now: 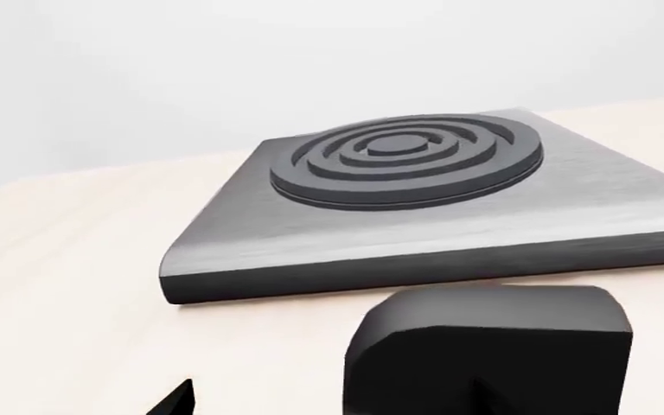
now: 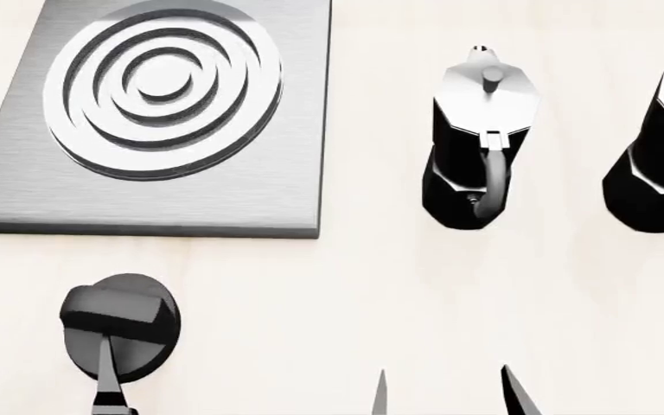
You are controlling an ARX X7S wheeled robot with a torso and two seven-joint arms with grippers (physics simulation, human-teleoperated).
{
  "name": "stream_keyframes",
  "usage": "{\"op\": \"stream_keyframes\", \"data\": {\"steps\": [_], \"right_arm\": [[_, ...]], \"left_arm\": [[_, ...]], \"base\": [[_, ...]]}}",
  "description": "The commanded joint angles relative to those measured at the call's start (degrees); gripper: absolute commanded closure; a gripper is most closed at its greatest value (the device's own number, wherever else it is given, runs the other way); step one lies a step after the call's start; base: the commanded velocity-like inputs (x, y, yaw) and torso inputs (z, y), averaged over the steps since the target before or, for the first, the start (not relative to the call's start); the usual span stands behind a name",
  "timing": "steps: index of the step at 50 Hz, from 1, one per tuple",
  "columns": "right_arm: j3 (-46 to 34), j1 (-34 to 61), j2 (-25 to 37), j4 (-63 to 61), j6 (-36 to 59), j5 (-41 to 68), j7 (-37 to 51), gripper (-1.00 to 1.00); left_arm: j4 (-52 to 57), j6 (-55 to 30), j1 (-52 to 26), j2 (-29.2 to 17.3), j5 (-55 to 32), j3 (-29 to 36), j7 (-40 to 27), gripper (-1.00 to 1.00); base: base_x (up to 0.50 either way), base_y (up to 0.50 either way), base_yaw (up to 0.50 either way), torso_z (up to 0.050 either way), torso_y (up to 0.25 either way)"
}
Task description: Turn off the stove.
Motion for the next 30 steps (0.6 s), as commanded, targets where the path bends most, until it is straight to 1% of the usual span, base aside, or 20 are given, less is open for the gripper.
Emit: {"op": "stream_keyframes", "data": {"steps": [1,19,30], "right_arm": [[-0.16,-0.01,0.08,0.03,-0.10,-0.03,0.11,-1.00],[-0.31,0.15,0.23,0.16,-0.23,0.05,0.21,-1.00],[-0.48,0.11,0.33,0.21,-0.41,-0.01,0.26,-1.00]], "left_arm": [[-0.21,-0.08,0.68,-0.58,-0.82,-0.95,-1.07,-1.00],[0.26,-0.14,1.01,-0.92,-1.39,-1.44,-1.60,-1.00],[-2.38,0.59,-0.35,-0.56,-1.76,-1.66,-1.30,-1.00]], "base": [[0.00,0.00,0.00,0.000,0.000],[0.00,0.00,0.00,0.000,0.000],[0.00,0.00,0.00,0.000,0.000]]}}
